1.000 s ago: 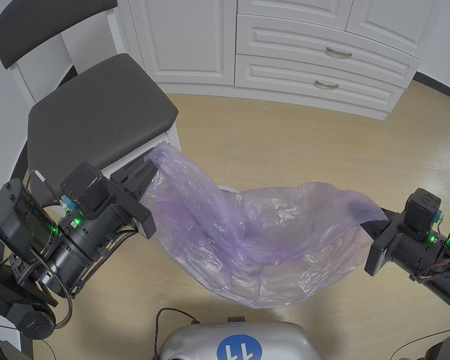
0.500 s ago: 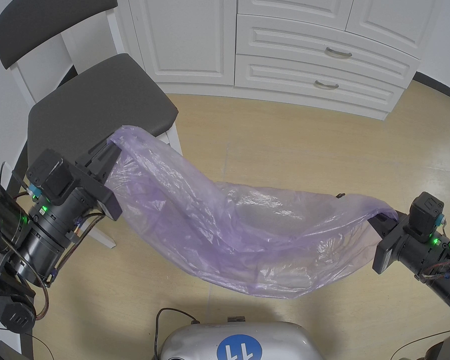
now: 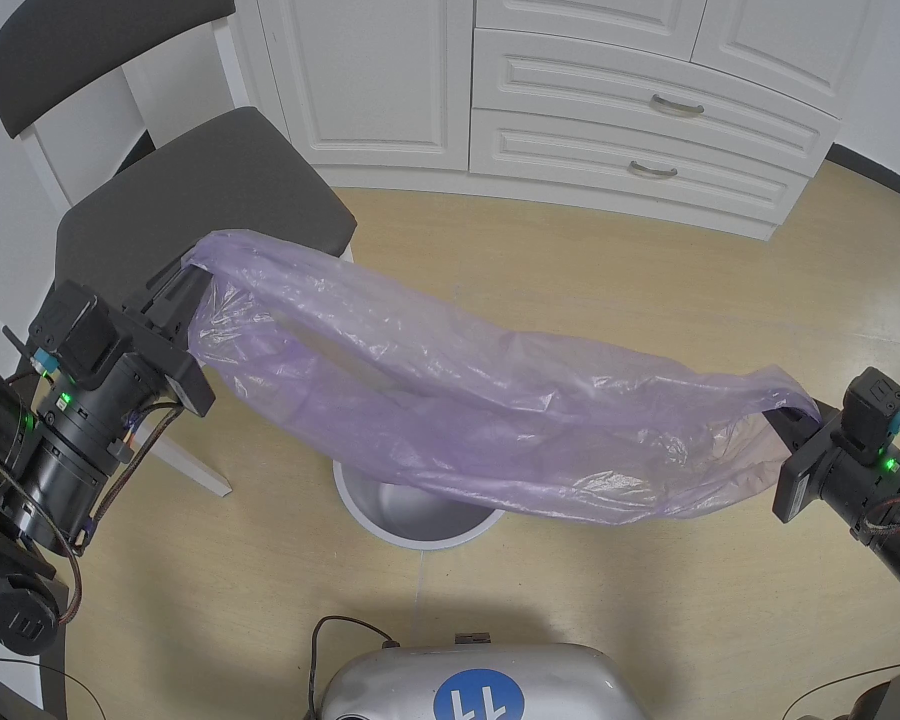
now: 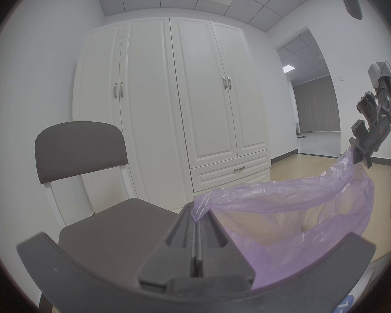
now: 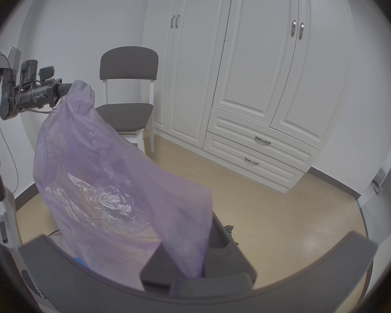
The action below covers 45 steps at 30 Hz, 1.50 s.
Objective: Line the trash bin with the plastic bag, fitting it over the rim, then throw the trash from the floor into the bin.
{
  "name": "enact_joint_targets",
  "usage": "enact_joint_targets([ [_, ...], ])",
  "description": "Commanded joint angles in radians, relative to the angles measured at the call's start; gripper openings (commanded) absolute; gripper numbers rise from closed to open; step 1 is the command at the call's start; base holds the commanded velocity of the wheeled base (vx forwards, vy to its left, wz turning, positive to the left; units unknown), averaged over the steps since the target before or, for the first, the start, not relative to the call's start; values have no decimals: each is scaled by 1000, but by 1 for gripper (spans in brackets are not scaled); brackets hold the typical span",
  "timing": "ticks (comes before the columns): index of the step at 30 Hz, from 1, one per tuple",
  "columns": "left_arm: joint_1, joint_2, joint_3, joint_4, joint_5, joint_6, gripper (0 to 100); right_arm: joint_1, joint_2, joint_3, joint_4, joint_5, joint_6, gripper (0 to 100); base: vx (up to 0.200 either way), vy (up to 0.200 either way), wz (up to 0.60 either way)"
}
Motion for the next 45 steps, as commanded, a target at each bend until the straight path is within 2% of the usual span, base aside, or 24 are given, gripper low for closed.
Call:
enact_joint_targets([
  [1,8,3,-3,-1,1,0,0,-12,-18,5,-1,1,-2,0,0,0,0],
  [4,16,1,-5,2,1,0,0,-27,-25,6,-1,1,-4,0,0,0,0],
  [10,61,-5,-21,34,-4,-3,0,-88,-39,32,-1,8,-64,0,0,0,0],
  [25,59,7,-23,34,-5,-4,0,-87,-35,38,-1,10,-70,0,0,0,0],
  [30,-11,43,-21,23,-1,-3,0,-29,-33,41,3,10,-68,0,0,0,0],
  [35,-67,60,-15,23,2,-1,0,-7,-19,43,1,11,-67,0,0,0,0],
  [39,-148,87,-11,22,11,0,0,25,11,44,-5,10,-62,0,0,0,0],
  [45,-174,124,-15,4,13,0,0,40,74,44,-76,10,-55,0,0,0,0],
])
